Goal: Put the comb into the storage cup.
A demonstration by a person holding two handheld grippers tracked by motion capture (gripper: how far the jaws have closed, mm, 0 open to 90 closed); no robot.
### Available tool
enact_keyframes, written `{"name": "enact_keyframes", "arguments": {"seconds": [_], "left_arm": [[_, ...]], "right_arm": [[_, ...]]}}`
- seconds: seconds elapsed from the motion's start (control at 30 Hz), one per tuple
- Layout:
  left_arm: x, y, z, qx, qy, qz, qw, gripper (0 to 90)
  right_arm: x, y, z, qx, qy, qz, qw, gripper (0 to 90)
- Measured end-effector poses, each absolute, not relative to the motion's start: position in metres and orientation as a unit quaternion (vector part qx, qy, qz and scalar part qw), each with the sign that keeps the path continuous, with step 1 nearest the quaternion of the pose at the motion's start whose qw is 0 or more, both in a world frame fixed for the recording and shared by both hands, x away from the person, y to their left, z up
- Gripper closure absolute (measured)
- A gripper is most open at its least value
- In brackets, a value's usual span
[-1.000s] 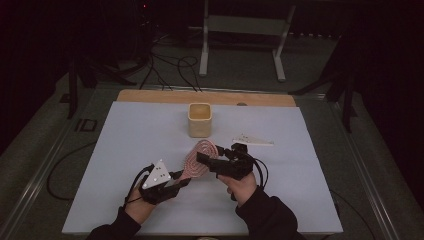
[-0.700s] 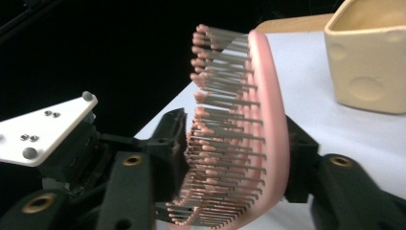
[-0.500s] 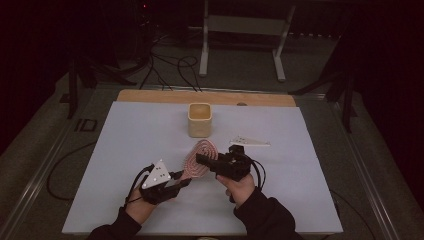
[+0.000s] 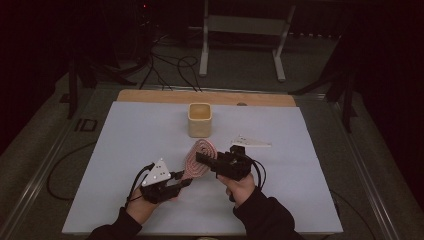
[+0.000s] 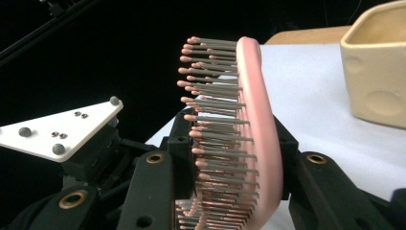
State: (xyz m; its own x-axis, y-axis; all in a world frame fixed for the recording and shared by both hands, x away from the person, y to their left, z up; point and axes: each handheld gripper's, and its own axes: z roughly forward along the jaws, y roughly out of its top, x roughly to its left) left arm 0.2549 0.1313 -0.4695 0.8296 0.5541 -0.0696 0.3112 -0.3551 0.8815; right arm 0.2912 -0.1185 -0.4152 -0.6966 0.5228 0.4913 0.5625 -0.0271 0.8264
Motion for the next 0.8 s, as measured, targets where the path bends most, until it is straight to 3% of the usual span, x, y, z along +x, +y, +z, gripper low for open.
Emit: {"name": "enact_keyframes", "arguments": {"seconds": [0.1,0.3,0.5,0.8], "left_arm": [[0.255,0.131,-0.47,0.812,0.273,0.115,0.503,69.5],[0.257,0.13,-0.471,0.813,0.294,0.105,0.492,46.4],[0.258,0.133,-0.468,0.809,0.305,0.098,0.493,33.8],[0.258,0.138,-0.466,0.811,0.304,0.094,0.492,26.8]], "right_arm": [[0.292,-0.118,-0.415,-0.39,-0.696,-0.603,0.017,64.7],[0.297,-0.12,-0.411,-0.391,-0.695,-0.603,0.001,65.0],[0.302,-0.126,-0.4,-0.388,-0.694,-0.606,-0.023,65.0],[0.306,-0.139,-0.394,-0.387,-0.692,-0.607,-0.038,65.0]]}}
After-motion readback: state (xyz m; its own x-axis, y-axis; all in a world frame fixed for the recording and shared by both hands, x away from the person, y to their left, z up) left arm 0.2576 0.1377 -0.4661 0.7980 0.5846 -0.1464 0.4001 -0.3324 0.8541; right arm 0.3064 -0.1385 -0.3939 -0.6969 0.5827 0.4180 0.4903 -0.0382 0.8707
